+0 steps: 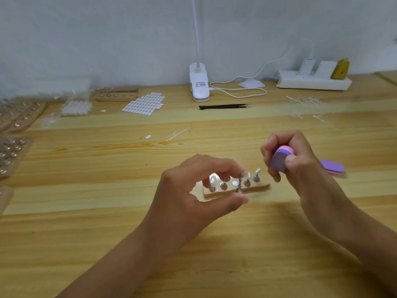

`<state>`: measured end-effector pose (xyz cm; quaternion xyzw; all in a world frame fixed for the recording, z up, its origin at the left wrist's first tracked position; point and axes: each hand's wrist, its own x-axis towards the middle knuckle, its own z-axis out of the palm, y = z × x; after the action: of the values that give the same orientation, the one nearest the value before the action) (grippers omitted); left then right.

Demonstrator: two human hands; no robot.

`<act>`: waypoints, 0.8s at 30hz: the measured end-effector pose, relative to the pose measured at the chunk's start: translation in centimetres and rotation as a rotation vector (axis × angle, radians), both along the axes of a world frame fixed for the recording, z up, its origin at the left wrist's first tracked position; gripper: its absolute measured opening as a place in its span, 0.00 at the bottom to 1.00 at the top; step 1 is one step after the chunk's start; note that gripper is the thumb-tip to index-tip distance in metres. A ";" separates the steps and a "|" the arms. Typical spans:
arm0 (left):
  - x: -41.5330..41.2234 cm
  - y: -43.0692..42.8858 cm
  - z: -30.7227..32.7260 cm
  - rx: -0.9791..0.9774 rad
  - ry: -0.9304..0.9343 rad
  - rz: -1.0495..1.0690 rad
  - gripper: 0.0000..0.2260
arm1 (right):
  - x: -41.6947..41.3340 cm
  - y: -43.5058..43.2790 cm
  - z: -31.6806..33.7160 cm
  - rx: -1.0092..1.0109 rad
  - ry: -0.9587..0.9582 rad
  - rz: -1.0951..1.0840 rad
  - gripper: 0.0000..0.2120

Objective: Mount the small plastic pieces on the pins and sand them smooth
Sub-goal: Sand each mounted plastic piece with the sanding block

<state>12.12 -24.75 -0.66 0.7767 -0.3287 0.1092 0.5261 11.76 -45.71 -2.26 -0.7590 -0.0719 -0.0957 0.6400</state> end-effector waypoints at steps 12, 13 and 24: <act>-0.1 0.1 0.3 -0.061 0.197 -0.012 0.11 | -2.6 1.3 0.4 -0.450 -0.623 -0.047 0.14; -0.1 0.1 0.3 -0.048 0.180 -0.014 0.11 | -2.5 1.2 0.3 -0.516 -0.688 -0.041 0.13; -0.1 0.1 0.4 -0.019 0.133 -0.003 0.12 | -2.0 1.0 -0.6 -0.542 -0.781 -0.019 0.14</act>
<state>11.99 -24.67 -0.24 0.7767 -0.2929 0.0598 0.5544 9.76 -44.72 -2.90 -0.8065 -0.3226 -0.3575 0.3431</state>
